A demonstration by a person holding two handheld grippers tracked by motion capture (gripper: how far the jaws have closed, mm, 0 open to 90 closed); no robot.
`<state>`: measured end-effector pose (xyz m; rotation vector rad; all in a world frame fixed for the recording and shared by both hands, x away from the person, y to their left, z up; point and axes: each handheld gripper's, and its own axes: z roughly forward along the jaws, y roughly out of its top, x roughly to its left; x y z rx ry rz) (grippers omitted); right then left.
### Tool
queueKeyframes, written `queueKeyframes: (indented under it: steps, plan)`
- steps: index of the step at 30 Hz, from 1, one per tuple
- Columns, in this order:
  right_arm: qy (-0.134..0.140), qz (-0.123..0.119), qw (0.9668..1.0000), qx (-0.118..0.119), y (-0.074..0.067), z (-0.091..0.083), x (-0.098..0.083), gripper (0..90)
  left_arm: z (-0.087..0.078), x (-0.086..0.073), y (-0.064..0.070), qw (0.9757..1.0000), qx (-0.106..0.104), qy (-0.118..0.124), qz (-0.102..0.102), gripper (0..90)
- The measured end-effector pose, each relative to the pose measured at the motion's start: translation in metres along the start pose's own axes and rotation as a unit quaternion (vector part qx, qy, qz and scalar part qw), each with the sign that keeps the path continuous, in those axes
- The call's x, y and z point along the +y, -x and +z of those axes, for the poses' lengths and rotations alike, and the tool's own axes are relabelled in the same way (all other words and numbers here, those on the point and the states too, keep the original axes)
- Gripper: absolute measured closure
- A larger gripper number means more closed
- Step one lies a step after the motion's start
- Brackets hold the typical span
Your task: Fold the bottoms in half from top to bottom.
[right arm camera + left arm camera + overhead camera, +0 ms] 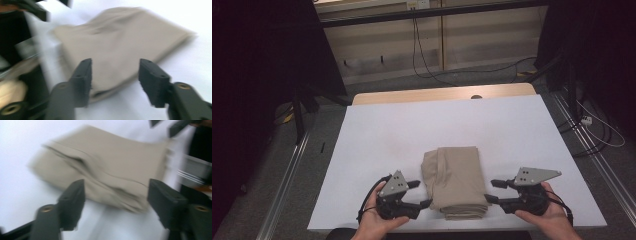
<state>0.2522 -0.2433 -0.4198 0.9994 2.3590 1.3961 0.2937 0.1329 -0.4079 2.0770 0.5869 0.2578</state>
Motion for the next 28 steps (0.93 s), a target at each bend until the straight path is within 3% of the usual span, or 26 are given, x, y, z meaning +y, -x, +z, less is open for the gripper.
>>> queueKeyframes:
  steps: [2, 3, 5, 7, 11, 12, 14, 18, 28]
  plan:
    - [0.015, 0.004, 0.9989, -0.044, 0.008, -0.002, 0.0, 32.9, 0.0, 0.001, -0.013, 0.9985, 0.049, 0.008, -0.022, 19.0]
    - [0.024, 0.007, 0.9972, -0.07, 0.012, -0.004, -0.001, 27.4, -0.001, -0.001, -0.02, 0.9966, 0.071, 0.014, -0.039, 16.5]
    - [0.035, 0.023, 0.9932, -0.109, 0.019, -0.007, -0.004, 22.0, -0.004, -0.004, -0.029, 0.9937, 0.097, 0.016, -0.055, 11.3]
    - [0.043, 0.03, 0.9893, -0.136, 0.025, -0.01, -0.008, 18.3, -0.012, -0.01, -0.038, 0.9871, 0.138, 0.032, -0.076, 9.1]
    - [0.063, 0.055, 0.9823, -0.167, 0.03, -0.017, -0.012, 15.2, -0.021, -0.017, -0.042, 0.9869, 0.126, 0.049, -0.088, 4.8]
    - [0.073, 0.054, 0.981, -0.172, 0.03, -0.019, -0.011, 15.0, -0.022, -0.019, -0.042, 0.9872, 0.115, 0.052, -0.098, 4.8]
    - [0.081, 0.054, 0.9787, -0.181, 0.029, -0.022, -0.011, 15.1, -0.023, -0.02, -0.041, 0.9861, 0.114, 0.061, -0.105, 4.6]
    - [0.087, 0.06, 0.9779, -0.181, 0.027, -0.024, -0.011, 15.0, -0.029, -0.019, -0.043, 0.9829, 0.129, 0.08, -0.104, 4.6]
    - [0.091, 0.062, 0.9792, -0.17, 0.027, -0.022, -0.011, 15.0, -0.03, -0.023, -0.046, 0.9836, 0.133, 0.066, -0.102, 5.4]
